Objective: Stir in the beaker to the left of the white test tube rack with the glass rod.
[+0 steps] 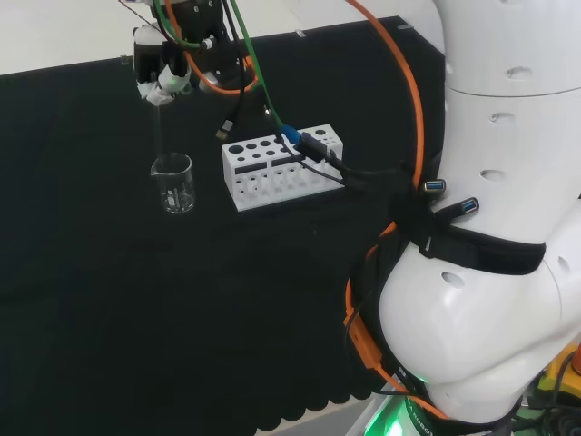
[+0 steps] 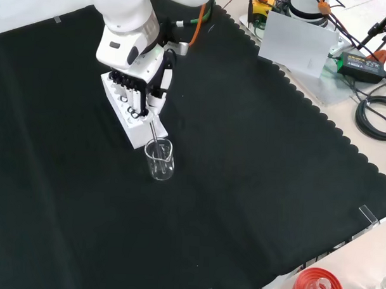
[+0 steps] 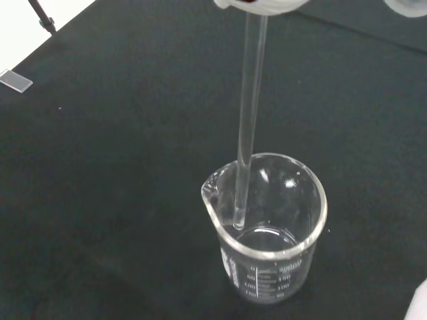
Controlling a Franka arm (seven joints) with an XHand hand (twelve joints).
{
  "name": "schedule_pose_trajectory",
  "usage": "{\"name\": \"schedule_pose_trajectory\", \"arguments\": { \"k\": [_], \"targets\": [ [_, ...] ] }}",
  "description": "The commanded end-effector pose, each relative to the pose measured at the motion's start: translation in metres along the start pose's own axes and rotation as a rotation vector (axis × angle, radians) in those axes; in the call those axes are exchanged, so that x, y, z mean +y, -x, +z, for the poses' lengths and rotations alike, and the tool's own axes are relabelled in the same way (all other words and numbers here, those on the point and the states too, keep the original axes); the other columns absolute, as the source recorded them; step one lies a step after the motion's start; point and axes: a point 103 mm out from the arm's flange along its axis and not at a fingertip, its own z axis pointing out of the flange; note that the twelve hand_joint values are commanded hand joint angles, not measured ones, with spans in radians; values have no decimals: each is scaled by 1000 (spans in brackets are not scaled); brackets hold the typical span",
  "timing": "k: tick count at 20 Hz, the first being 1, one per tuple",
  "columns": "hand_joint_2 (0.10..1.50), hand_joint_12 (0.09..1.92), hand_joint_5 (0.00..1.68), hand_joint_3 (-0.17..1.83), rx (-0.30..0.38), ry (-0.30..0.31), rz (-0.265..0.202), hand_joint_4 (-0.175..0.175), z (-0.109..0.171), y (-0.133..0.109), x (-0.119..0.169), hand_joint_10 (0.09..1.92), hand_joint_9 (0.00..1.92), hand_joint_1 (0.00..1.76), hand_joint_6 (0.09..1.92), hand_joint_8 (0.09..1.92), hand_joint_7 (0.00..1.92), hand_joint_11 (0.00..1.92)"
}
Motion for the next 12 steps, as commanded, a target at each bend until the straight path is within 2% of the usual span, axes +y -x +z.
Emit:
{"name": "schedule_pose_trajectory", "arguments": {
  "k": [1,5,8,12],
  "targets": [
    [1073,729,1243,-175,-3,-6,-8,-175,-2,13,10,495,1665,1314,565,581,1290,1517],
    [1073,729,1244,-175,-14,-13,14,-175,-7,23,2,495,1665,1314,564,581,1290,1517],
    [1073,729,1244,-175,1,-5,31,-175,1,38,-9,495,1665,1314,564,581,1291,1516],
    [1073,730,1244,-175,11,-7,52,-175,6,41,-27,495,1665,1314,564,580,1291,1516]
  ]
}}
